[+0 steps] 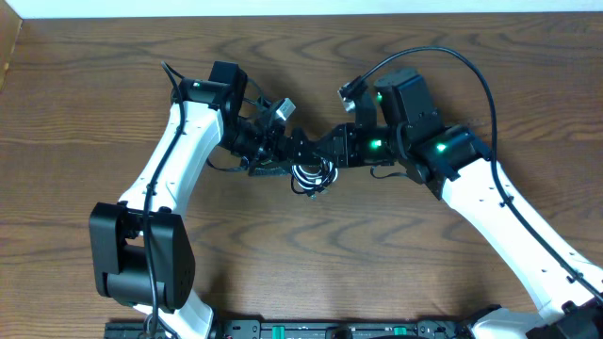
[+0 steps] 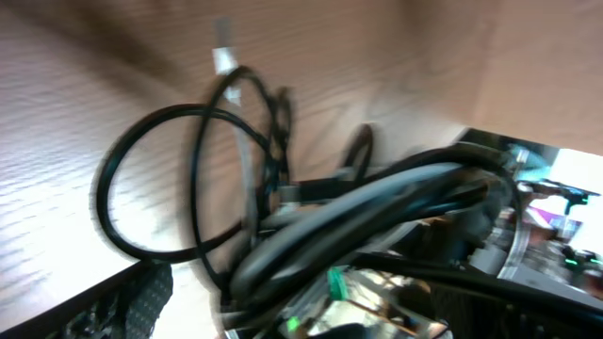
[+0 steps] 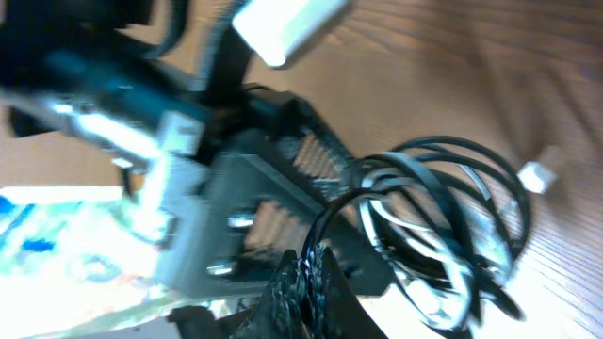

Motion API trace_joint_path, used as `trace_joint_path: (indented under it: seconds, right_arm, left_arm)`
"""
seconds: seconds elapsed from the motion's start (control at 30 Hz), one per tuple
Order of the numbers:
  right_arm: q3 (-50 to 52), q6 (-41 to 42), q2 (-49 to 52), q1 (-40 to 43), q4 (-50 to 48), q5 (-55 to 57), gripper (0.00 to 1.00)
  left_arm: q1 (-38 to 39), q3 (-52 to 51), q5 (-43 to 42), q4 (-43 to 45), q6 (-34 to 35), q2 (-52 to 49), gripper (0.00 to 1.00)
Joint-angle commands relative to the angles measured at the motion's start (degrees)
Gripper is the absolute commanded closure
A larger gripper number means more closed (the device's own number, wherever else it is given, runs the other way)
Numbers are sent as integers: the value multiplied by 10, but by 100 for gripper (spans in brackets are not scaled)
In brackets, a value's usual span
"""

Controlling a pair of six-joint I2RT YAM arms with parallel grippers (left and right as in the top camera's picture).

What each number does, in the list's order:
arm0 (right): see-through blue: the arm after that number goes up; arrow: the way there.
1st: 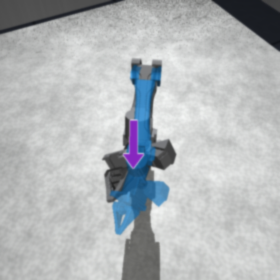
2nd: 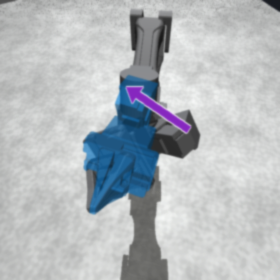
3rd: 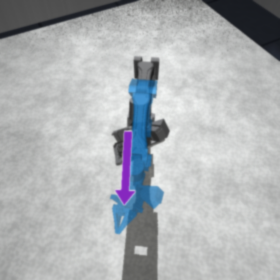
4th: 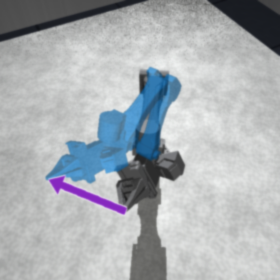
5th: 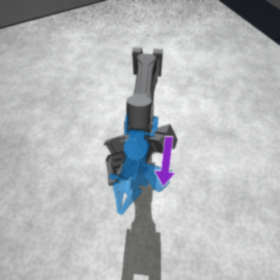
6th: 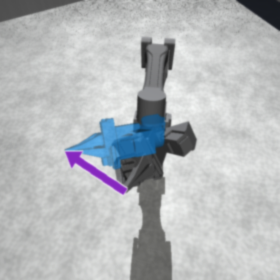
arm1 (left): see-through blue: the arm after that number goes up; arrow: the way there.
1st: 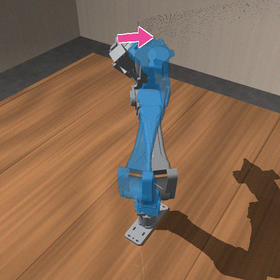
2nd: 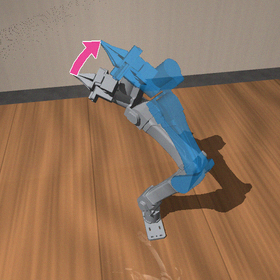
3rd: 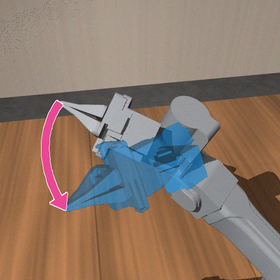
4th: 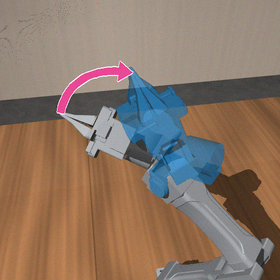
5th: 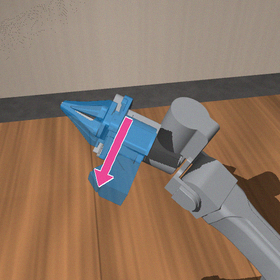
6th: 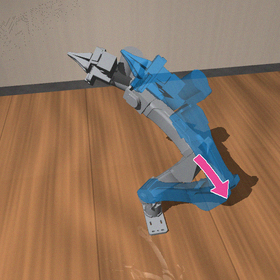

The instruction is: Untangle cables

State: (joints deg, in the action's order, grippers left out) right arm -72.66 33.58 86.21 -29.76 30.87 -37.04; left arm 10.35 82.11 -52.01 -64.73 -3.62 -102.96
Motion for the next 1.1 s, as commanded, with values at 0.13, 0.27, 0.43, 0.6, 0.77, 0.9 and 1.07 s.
trace_joint_path:
  seconds: [0.13,0.27,0.43,0.6,0.77,0.9,1.07]
  right_arm:
    - [-6,-58,-20,31,-14,-84,99]
    - [-6,-58,-20,54,-10,-103,99]
    - [-6,-76,-20,54,25,-107,99]
    - [-6,-75,-20,54,49,-107,99]
    - [-6,-75,-20,54,49,-115,99]
    - [-6,-75,-20,53,44,-132,99]
    - [-6,-75,-20,53,32,-158,99]
  left_arm:
    - [0,-5,81,10,-10,-4,7]
    - [0,-5,77,10,47,-4,7]
    - [0,-5,77,29,99,-4,11]
    - [0,-5,77,66,99,-4,56]
    - [0,-5,77,88,99,-4,56]
    - [0,-5,77,94,99,-4,55]
    - [0,-5,75,84,98,-4,48]
